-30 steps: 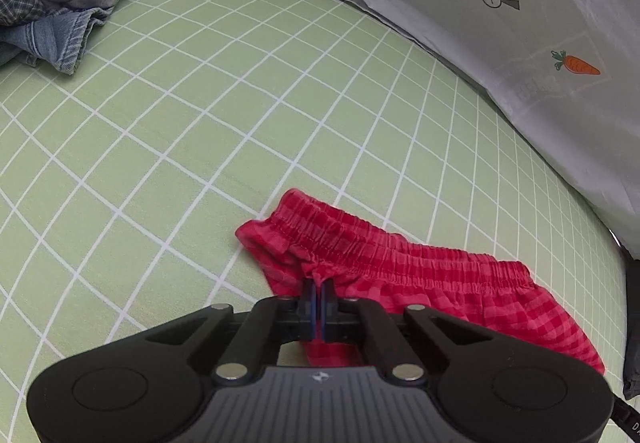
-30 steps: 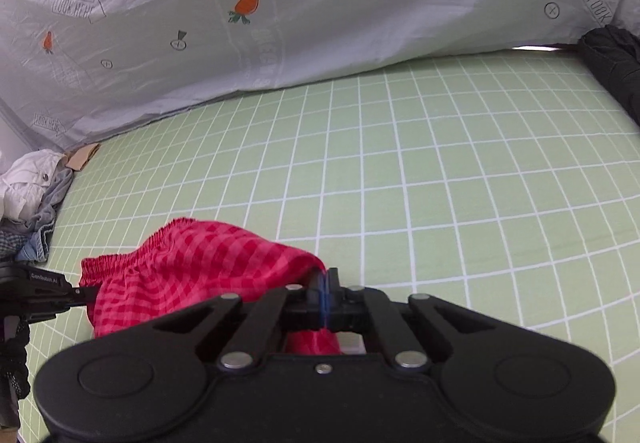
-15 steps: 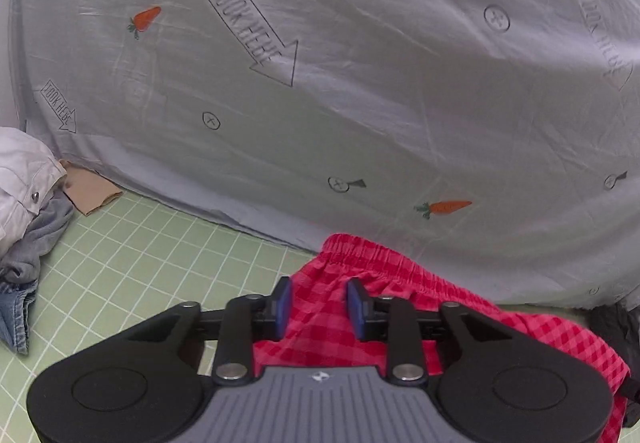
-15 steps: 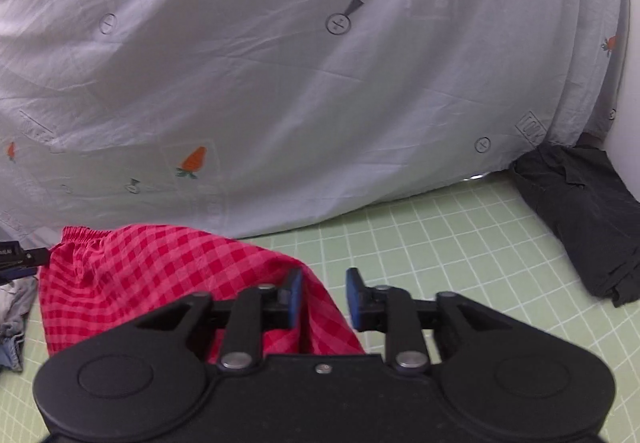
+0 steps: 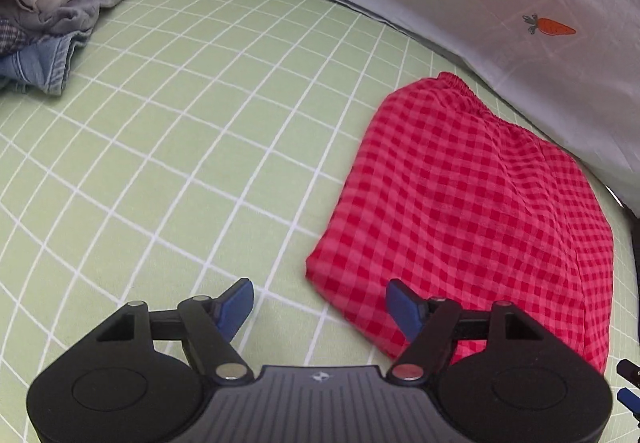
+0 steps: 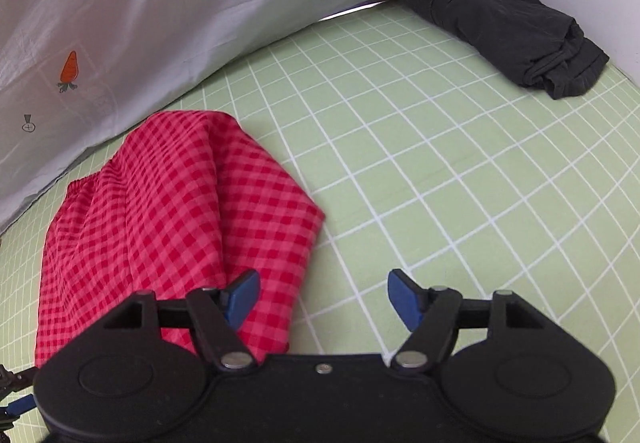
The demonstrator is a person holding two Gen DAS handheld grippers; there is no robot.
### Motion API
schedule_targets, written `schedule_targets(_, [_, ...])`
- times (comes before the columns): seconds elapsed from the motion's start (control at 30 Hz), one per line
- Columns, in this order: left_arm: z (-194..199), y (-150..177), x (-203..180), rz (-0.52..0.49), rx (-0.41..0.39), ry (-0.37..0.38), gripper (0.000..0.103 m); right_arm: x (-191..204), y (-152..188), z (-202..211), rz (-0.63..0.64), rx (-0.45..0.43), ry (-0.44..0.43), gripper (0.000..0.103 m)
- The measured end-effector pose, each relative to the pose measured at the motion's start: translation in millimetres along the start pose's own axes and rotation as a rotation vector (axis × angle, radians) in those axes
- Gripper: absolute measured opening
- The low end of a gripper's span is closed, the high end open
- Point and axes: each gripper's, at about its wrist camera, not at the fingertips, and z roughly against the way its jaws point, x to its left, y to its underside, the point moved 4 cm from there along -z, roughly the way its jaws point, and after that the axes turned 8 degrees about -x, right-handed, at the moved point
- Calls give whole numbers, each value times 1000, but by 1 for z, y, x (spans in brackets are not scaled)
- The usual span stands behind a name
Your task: Fold clothes
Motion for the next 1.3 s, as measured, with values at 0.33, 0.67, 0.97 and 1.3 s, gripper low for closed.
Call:
schedule_targets(0.33, [-10,-2,-30,-147,-50,2,24,7,1,4,45,-12,-4,71])
schedule_targets(0.67, [32,-24,39,3,-191,-215,2,5,7,14,69,-30,18,69])
schedule_targets(0.97, [49,-25,67,32,-143,-300,67,40,20,4,164,8,-107,81])
schedule_targets(1.3, [24,16,24,-105,10,-274,78,80,50,-5,280,123,-197,68])
